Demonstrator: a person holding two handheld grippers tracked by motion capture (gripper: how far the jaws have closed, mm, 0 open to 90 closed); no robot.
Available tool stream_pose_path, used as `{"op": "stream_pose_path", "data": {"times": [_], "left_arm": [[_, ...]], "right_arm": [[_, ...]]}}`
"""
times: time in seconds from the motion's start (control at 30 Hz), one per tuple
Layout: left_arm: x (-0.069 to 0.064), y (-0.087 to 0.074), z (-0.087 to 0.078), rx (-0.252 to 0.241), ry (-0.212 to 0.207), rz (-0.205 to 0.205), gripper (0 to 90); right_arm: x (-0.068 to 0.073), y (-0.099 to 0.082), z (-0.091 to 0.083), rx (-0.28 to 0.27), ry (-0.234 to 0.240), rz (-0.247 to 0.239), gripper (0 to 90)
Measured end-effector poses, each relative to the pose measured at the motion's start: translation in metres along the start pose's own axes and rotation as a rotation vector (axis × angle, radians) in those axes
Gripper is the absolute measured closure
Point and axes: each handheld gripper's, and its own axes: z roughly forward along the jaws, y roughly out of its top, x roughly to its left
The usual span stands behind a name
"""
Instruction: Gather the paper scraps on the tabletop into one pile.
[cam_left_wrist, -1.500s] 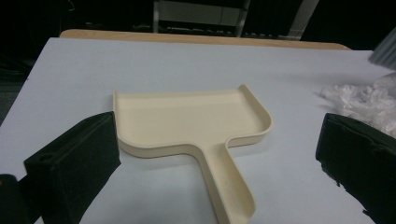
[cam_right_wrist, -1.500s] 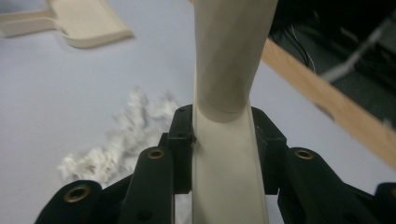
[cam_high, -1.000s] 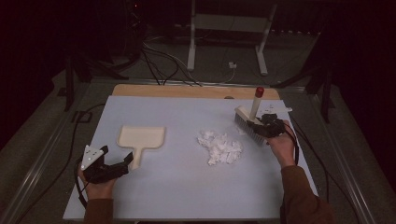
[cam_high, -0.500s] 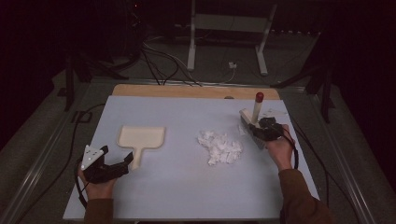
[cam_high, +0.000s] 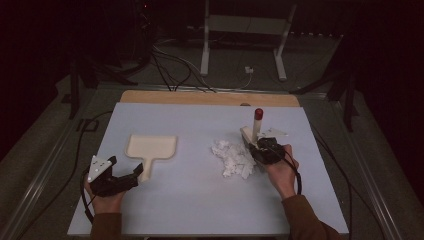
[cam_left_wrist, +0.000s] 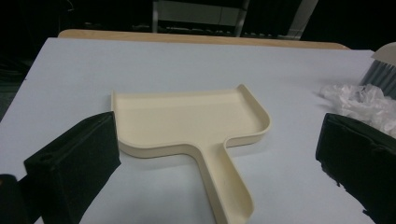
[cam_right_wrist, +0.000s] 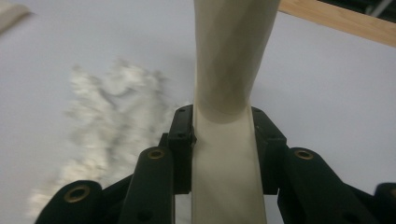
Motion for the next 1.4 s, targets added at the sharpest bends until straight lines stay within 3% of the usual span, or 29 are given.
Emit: {"op": "stream_pose_path", "data": {"times": [0.2,0.4,0.67,0.93,1.17,1.4], "left_arm": [[0.001,0.000,-0.001,-0.003,0.001,-0.005,0.4],[0.001,0.000,-0.001,-0.003,-0.001,-0.004,0.4],[0.000,0.000,0.000,0.001,-0.001,0.000,0.4],[0.000,0.000,0.000,0.003,-0.004,0.002,0.4],[-0.001,0.000,0.000,0.004,-0.005,0.004,0.4],[0.000,0.000,0.000,0.005,-0.004,0.001,0.4]], "right_arm": [[0.018,0.006,0.005,-0.004,0.009,0.012,67.0],[0.023,0.011,0.009,-0.011,0.001,-0.011,67.0],[0.003,0.020,0.001,-0.075,-0.035,0.042,67.0],[-0.018,0.018,-0.007,-0.090,-0.070,0.076,67.0],[-0.032,0.005,-0.014,-0.073,-0.041,0.029,67.1],[-0.043,-0.013,-0.021,-0.066,0.001,0.029,67.1]]}}
